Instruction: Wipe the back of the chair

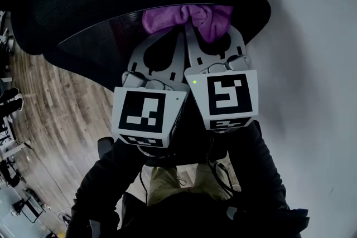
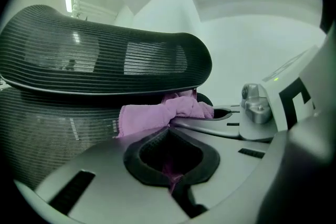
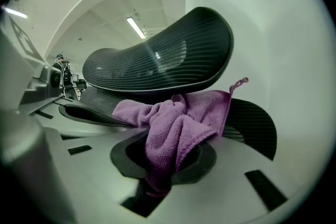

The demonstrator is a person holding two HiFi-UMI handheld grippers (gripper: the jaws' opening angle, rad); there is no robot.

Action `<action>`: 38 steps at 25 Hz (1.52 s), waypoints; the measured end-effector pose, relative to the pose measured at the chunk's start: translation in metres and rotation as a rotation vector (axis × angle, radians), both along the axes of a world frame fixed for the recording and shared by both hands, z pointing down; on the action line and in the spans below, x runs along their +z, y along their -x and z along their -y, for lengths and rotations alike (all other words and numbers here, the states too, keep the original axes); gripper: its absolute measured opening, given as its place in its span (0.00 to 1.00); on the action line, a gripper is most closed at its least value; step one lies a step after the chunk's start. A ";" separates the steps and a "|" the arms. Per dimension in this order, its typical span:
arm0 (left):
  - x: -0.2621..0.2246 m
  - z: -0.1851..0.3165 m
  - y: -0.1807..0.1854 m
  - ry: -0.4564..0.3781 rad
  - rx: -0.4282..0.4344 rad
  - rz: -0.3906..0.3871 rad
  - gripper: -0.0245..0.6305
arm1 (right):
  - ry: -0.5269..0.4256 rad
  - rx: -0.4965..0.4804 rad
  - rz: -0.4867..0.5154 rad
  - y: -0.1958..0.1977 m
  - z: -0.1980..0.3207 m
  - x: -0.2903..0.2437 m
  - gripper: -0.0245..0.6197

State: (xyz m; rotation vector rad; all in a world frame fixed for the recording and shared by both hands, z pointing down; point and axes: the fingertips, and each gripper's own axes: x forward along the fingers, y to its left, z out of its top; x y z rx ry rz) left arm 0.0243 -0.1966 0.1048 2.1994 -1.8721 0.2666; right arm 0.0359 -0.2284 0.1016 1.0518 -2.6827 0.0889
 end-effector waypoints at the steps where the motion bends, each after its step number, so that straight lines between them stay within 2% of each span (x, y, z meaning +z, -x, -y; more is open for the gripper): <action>1: 0.000 0.002 -0.005 -0.002 0.003 0.000 0.04 | -0.001 0.003 0.001 -0.006 0.002 0.000 0.14; 11: 0.000 0.024 -0.062 -0.013 0.051 0.004 0.04 | -0.006 0.047 0.006 -0.064 0.021 0.001 0.14; 15: 0.001 0.031 -0.092 -0.013 0.083 0.000 0.04 | 0.002 0.077 -0.022 -0.098 0.026 0.007 0.14; 23: 0.006 0.050 -0.116 -0.022 0.125 -0.008 0.04 | -0.005 0.122 -0.022 -0.120 0.045 0.011 0.14; 27: 0.008 0.049 -0.111 -0.022 0.112 -0.037 0.04 | 0.001 0.110 -0.043 -0.118 0.043 0.016 0.14; 32: 0.018 0.051 -0.104 -0.035 0.101 -0.064 0.04 | -0.006 0.114 -0.014 -0.109 0.045 0.021 0.14; 38: 0.021 0.045 -0.104 -0.025 0.094 -0.082 0.04 | 0.029 0.112 -0.043 -0.112 0.037 0.032 0.14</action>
